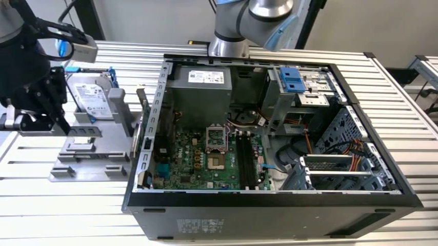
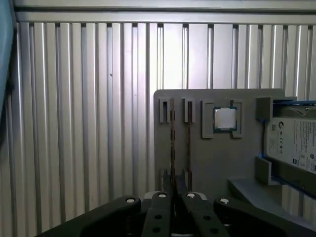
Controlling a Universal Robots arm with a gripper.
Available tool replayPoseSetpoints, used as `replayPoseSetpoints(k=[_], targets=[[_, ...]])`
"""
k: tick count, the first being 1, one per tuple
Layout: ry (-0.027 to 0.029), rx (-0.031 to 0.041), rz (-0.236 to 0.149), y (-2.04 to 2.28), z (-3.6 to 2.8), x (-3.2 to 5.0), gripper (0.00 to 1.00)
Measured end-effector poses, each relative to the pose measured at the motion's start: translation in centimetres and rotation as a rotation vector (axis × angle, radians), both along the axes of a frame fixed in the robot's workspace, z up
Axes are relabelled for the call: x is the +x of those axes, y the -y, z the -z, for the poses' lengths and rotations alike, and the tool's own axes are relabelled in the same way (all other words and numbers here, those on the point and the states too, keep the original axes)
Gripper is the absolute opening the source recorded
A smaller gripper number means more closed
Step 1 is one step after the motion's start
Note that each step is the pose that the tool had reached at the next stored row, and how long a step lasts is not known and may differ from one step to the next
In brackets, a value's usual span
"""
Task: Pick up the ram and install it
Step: 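Pick up the ram and move it above insertion slot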
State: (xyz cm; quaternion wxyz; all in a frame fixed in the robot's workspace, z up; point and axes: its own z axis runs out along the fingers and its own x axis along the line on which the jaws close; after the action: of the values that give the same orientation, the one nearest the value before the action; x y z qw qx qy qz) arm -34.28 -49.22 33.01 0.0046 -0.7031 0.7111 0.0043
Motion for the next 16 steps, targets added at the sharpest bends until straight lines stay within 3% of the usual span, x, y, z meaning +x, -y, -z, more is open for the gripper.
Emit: replayPoseSetpoints(k=[16], targets=[[0.0000, -0.0003, 0.000, 0.00, -2.36, -0.01, 0.00]])
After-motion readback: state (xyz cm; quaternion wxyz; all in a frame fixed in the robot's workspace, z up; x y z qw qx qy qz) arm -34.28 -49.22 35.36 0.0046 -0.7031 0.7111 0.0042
